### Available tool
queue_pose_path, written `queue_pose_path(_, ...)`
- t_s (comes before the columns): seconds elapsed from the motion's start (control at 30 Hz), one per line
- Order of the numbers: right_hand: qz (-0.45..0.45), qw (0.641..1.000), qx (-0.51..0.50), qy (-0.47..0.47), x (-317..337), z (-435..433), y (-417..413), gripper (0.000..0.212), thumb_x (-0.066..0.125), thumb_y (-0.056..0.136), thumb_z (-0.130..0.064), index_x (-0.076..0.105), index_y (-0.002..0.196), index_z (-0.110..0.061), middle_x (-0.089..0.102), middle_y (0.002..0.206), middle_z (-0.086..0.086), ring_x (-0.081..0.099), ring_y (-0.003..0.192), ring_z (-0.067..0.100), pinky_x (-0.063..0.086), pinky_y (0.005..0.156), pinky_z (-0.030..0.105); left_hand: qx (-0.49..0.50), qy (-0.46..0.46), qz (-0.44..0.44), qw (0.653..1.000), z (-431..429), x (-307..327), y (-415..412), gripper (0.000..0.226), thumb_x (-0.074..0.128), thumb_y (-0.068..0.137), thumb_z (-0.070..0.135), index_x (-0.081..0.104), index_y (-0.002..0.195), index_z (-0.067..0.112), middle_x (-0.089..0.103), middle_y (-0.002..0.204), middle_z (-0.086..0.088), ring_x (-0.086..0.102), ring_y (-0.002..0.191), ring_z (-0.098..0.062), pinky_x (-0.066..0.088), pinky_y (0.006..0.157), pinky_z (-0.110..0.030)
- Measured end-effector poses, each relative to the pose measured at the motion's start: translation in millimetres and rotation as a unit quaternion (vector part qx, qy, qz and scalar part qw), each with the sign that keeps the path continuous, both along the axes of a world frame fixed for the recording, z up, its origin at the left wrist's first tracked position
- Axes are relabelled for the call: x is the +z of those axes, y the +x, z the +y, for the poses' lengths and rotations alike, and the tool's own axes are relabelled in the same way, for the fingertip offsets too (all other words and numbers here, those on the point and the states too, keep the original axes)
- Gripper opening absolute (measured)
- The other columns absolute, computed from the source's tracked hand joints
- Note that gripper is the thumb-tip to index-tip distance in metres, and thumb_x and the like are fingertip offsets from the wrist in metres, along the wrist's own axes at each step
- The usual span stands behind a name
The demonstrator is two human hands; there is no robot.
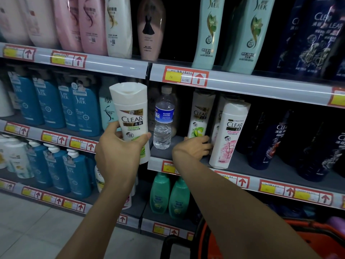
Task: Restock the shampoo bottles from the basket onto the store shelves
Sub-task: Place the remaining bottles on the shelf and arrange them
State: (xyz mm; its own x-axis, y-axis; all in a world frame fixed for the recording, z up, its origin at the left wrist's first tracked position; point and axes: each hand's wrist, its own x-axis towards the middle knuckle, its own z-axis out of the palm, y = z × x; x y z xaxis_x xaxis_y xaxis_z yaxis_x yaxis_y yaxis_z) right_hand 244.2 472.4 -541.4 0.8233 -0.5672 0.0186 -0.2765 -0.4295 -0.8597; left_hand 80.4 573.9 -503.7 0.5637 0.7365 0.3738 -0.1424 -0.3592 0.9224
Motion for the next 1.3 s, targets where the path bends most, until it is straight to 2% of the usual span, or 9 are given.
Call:
queue_pose_path(0.13, -0.05, 0.998, 0.009, 0.041, -2.5, 2.2, -18.3, 0.071, 0.067, 0.096, -0.023, 0.028, 0.152, -0.005, 0.037, 0.145, 0.021, 0.042, 0.13, 0.038, 0.038, 0.102, 0.043, -0.038, 0.007, 0.006, 0.999, -5.8, 0.5, 4.2, 0.043, 0.094, 0.066, 0.04, 0.067, 0.099, 0.033, 0.072, 0.096, 0.014, 0.071, 0.09, -0.013, 0.061, 0.082, -0.046)
queue_pose_path(0.27, -0.151, 0.981, 0.121, 0.006, -20.0, -15.1, -58.9, 0.055, 0.056, 0.102, -0.015, 0.034, 0.152, -0.009, 0.038, 0.145, 0.015, 0.044, 0.132, 0.034, 0.039, 0.107, 0.041, -0.08, 0.006, 0.01, 0.997, -18.0, -3.6, 9.6, 0.047, 0.095, 0.063, 0.039, 0.072, 0.103, 0.031, 0.076, 0.097, 0.015, 0.073, 0.088, -0.007, 0.062, 0.081, -0.044)
queue_pose_path(0.37, -0.195, 0.961, 0.198, -0.014, -26.2, -33.0, -80.8, 0.054, 0.058, 0.102, -0.018, 0.037, 0.152, -0.017, 0.039, 0.146, 0.004, 0.045, 0.134, 0.024, 0.043, 0.11, 0.041, -0.114, 0.014, 0.017, 0.993, -31.9, -8.3, 16.9, 0.049, 0.096, 0.063, 0.037, 0.072, 0.106, 0.032, 0.077, 0.098, 0.016, 0.073, 0.09, -0.005, 0.063, 0.081, -0.042)
queue_pose_path(0.5, -0.239, 0.936, 0.258, -0.024, -28.6, -53.7, -95.0, 0.057, 0.06, 0.097, -0.012, 0.039, 0.148, -0.027, 0.041, 0.139, -0.006, 0.051, 0.129, 0.017, 0.054, 0.098, 0.044, -0.156, 0.027, 0.019, 0.987, -58.4, -12.5, 27.5, 0.049, 0.094, 0.067, 0.026, 0.07, 0.109, 0.031, 0.076, 0.103, 0.016, 0.072, 0.094, -0.002, 0.063, 0.083, -0.038)
queue_pose_path(0.6, -0.241, 0.933, 0.268, -0.015, -27.5, -59.3, -98.7, 0.057, 0.064, 0.095, -0.015, 0.041, 0.145, -0.03, 0.044, 0.135, -0.008, 0.057, 0.121, 0.014, 0.056, 0.095, 0.041, -0.168, 0.032, 0.014, 0.985, -74.4, -16.6, 36.2, 0.047, 0.093, 0.07, 0.02, 0.067, 0.107, 0.035, 0.073, 0.098, 0.02, 0.068, 0.092, 0.007, 0.06, 0.08, -0.025)
queue_pose_path(0.7, -0.247, 0.929, 0.277, -0.013, -20.9, -60.4, -94.8, 0.05, 0.065, 0.095, -0.026, 0.045, 0.141, -0.031, 0.046, 0.129, -0.009, 0.059, 0.112, 0.01, 0.054, 0.094, 0.035, -0.183, 0.022, 0.014, 0.983, -85.6, -17.7, 50.6, 0.049, 0.092, 0.072, 0.017, 0.065, 0.108, 0.039, 0.071, 0.097, 0.023, 0.068, 0.095, 0.006, 0.056, 0.079, -0.018)
queue_pose_path(0.93, -0.246, 0.942, 0.227, 0.008, -12.6, -64.9, -63.0, 0.037, 0.06, 0.095, -0.012, 0.056, 0.131, -0.021, 0.053, 0.12, -0.003, 0.056, 0.101, 0.011, 0.053, 0.088, 0.036, -0.179, 0.006, 0.007, 0.984, -99.5, -19.3, 90.1, 0.048, 0.092, 0.072, 0.019, 0.068, 0.111, 0.034, 0.075, 0.107, 0.016, 0.071, 0.099, -0.003, 0.058, 0.084, -0.025)
queue_pose_path(1.07, -0.217, 0.957, 0.194, -0.006, -15.9, -64.6, -50.8, 0.027, 0.057, 0.097, -0.017, 0.057, 0.124, -0.024, 0.053, 0.11, -0.004, 0.058, 0.094, 0.012, 0.055, 0.086, 0.04, -0.218, -0.003, 0.029, 0.976, -97.1, -26.0, 109.0, 0.046, 0.091, 0.074, 0.02, 0.069, 0.112, 0.034, 0.077, 0.109, 0.013, 0.072, 0.101, -0.005, 0.061, 0.091, -0.039)
queue_pose_path(1.3, -0.19, 0.966, 0.169, -0.055, -19.6, -56.9, -44.7, 0.032, 0.053, 0.102, -0.03, 0.053, 0.132, -0.022, 0.053, 0.117, 0.002, 0.058, 0.106, 0.018, 0.055, 0.088, 0.041, -0.234, 0.006, 0.049, 0.971, -94.5, -35.5, 121.7, 0.026, 0.08, 0.088, 0.023, 0.071, 0.111, 0.028, 0.077, 0.109, 0.011, 0.073, 0.098, -0.005, 0.06, 0.09, -0.035)
